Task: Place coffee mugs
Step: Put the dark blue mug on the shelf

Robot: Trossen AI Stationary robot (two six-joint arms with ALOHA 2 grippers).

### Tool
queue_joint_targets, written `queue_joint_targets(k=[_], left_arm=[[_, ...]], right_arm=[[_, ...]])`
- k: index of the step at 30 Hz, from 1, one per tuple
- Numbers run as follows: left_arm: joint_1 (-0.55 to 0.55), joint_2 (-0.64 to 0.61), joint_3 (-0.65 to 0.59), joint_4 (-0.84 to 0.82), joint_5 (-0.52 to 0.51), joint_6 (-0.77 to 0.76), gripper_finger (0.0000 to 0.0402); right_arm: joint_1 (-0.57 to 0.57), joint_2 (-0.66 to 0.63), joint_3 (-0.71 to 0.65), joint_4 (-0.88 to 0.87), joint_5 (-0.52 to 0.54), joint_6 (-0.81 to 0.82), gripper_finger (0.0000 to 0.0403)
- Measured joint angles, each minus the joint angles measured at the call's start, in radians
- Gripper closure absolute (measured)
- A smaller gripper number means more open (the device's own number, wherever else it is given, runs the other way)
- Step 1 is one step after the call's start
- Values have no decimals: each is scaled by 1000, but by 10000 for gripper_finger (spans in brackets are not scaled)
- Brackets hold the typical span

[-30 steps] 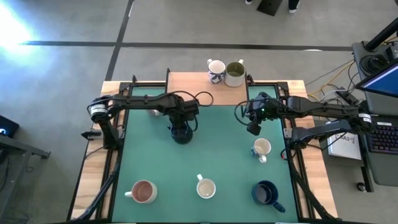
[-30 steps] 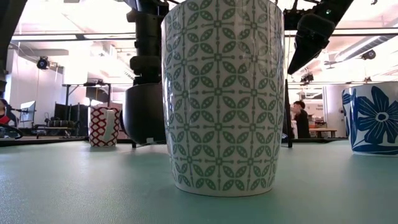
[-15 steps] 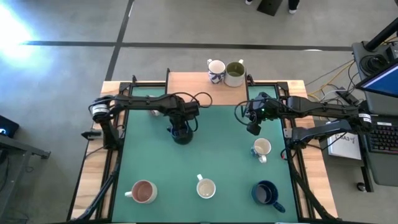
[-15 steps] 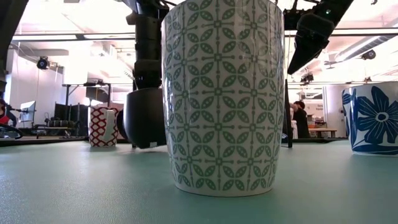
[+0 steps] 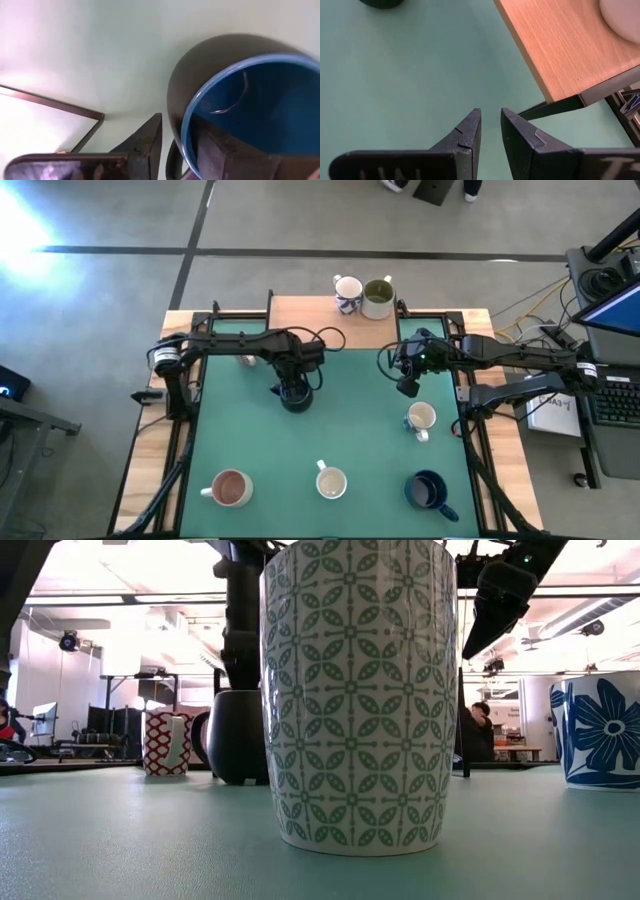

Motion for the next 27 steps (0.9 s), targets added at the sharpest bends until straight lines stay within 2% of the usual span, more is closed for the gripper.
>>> queue_joint_targets(k=[4,9,17,23,27], left_arm=[[0,0,29,-42,6,-22,313],[-2,0,50,-96,35,-144,312],[-8,-1,29,-91,42,-263,312],[-8,-1,19,-46,36,-262,315],[-8,-1,19,-41,33,-235,340]], right_arm=[[0,0,0,0,0,0,339],[0,0,0,-1,0,0,339],[0,0,0,-1,0,-24,339],[0,0,0,-1,0,-40,339],[0,0,0,-1,0,-43,339]])
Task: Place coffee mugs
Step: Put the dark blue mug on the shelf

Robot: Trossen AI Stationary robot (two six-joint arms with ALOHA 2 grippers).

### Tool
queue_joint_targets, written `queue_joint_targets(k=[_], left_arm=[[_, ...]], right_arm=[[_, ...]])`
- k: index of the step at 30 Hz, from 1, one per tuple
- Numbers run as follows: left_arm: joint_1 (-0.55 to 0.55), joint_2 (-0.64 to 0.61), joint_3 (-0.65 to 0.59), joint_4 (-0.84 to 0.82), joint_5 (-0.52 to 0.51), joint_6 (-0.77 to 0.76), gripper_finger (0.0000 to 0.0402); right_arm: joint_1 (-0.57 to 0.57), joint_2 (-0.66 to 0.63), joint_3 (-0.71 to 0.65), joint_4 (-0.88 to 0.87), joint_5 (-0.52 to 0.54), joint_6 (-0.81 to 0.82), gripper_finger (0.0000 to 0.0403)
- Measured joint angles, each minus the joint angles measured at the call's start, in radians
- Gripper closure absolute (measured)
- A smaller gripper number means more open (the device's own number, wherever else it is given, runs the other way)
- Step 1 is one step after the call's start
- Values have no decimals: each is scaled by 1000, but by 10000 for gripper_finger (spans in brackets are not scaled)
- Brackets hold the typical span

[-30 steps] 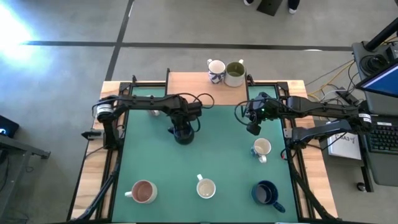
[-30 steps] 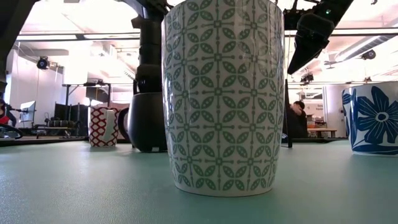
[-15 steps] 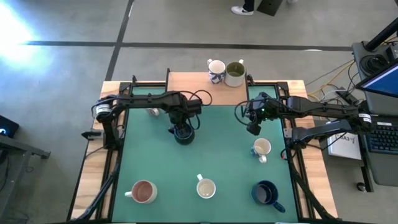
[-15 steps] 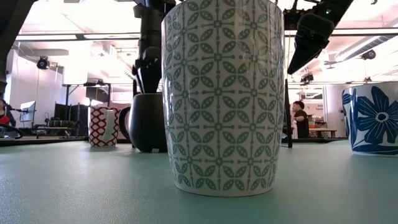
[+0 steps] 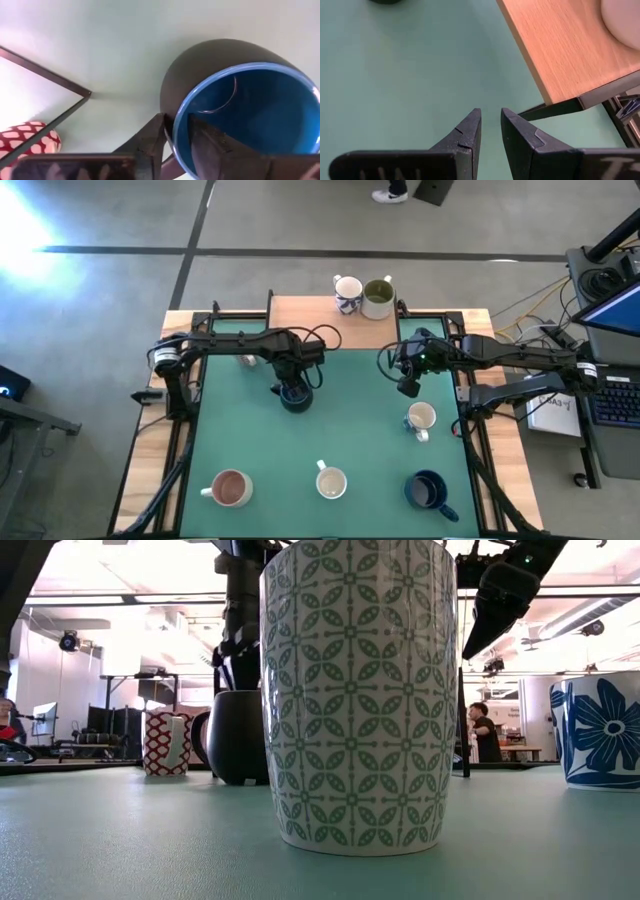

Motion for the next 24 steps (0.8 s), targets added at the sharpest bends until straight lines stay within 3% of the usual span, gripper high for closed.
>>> queue_joint_targets(k=[5,11,24], left_arm=[[1,3,0,-4,-10,26,393],[0,6,20,-42,5,79,397],[0,4,206,-157,-31,300,397]], right_arm=[[0,0,0,0,0,4,339],[0,0,0,0,0,5,339],[0,0,0,5,2,5,339]])
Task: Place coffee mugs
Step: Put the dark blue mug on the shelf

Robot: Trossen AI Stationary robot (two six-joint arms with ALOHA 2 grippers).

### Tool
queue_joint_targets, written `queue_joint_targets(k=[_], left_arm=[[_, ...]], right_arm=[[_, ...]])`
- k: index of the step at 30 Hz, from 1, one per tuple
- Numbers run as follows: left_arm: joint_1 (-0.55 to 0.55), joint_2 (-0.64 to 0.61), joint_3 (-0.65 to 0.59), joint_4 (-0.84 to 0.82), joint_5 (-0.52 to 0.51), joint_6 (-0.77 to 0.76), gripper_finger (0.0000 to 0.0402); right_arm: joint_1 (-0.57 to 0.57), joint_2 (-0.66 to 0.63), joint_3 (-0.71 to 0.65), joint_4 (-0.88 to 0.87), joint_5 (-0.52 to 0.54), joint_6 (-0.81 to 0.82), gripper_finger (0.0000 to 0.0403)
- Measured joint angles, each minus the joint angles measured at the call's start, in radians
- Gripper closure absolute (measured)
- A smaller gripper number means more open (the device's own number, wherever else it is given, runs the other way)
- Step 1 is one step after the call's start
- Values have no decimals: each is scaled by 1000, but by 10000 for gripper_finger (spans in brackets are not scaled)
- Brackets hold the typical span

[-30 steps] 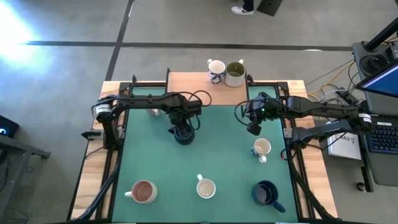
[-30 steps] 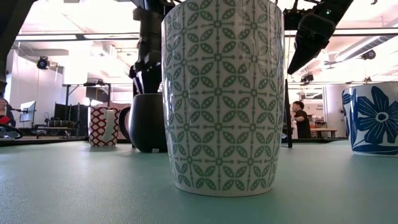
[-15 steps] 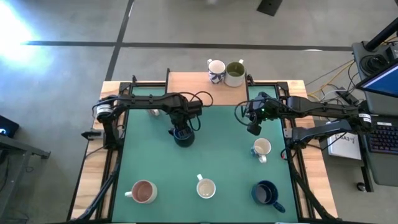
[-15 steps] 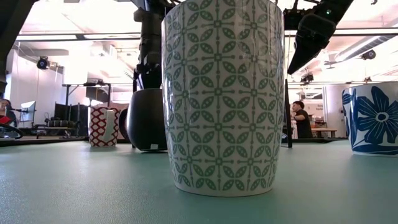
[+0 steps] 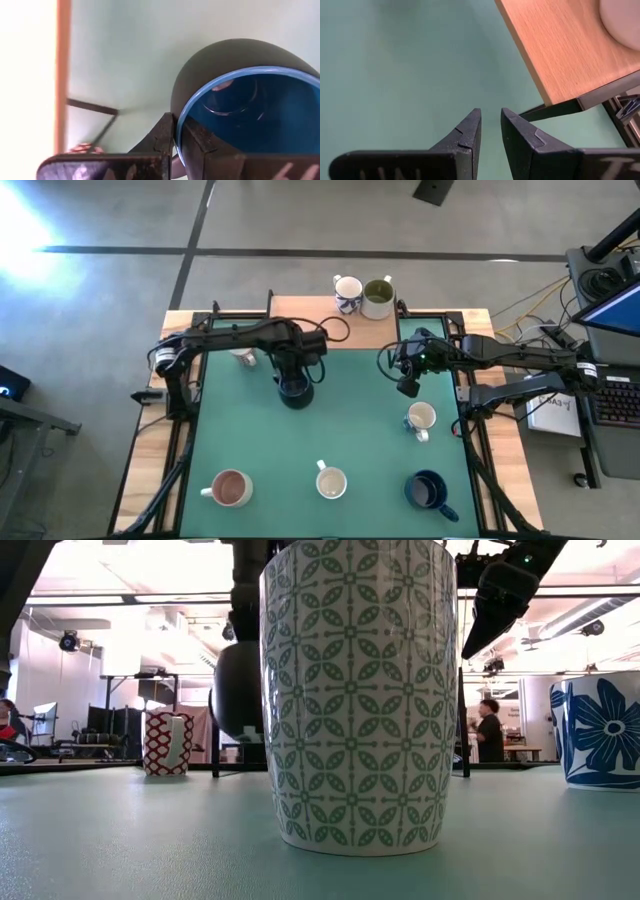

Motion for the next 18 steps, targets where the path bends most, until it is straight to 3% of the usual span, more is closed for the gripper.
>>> queue_joint_targets(k=[11,18], left_arm=[[6,0,140,-65,-100,245,396],[31,0,220,-83,-140,322,396]], right_arm=[[0,0,0,0,0,-14,339],[0,0,0,0,0,-7,339]])
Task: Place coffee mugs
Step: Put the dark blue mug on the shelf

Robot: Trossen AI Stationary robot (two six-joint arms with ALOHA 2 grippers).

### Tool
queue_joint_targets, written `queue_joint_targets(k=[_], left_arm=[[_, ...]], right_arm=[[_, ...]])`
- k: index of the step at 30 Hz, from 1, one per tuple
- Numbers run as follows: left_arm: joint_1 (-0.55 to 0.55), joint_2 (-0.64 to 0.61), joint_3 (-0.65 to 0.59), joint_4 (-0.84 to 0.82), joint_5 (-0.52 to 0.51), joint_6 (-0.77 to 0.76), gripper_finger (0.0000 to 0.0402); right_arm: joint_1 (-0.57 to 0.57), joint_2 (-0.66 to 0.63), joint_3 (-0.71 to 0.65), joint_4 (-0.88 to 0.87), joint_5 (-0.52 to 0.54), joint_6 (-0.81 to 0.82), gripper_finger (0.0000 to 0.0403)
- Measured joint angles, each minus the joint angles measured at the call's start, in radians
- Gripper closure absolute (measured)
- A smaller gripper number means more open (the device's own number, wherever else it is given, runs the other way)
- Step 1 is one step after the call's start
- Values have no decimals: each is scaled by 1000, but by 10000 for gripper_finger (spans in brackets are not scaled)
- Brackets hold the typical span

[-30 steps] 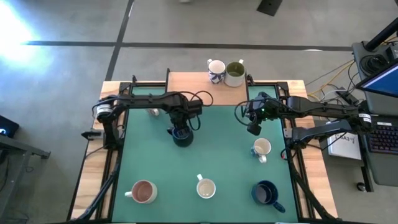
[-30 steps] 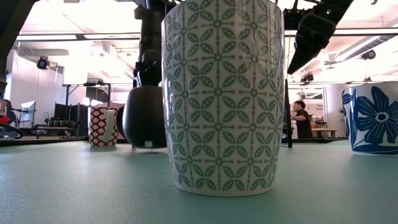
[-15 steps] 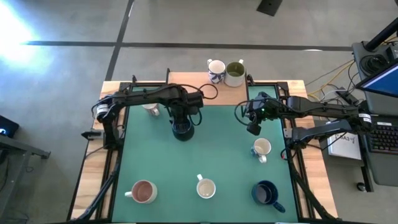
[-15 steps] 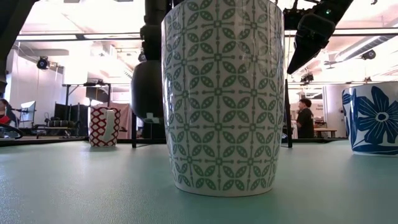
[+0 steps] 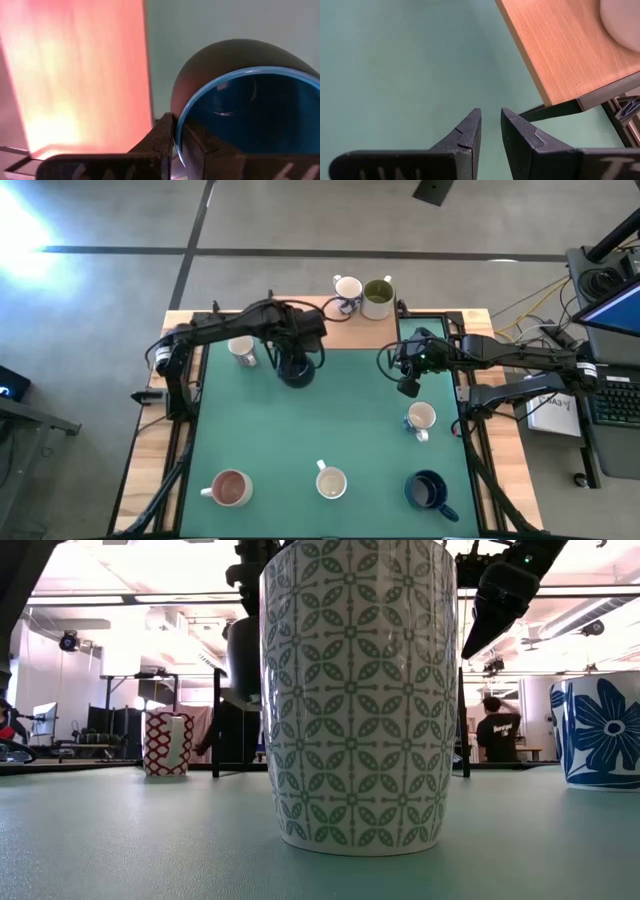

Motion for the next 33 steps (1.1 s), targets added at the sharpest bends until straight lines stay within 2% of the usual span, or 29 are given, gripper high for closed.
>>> queue_joint_targets(k=[14,24,33], left_arm=[[119,8,121,-27,3,141,396],[192,9,184,-17,-17,439,396],[283,11,194,31,-11,526,396]], right_arm=[[0,0,0,0,0,0,339],[0,0,0,0,0,0,339],[0,0,0,0,0,0,339]])
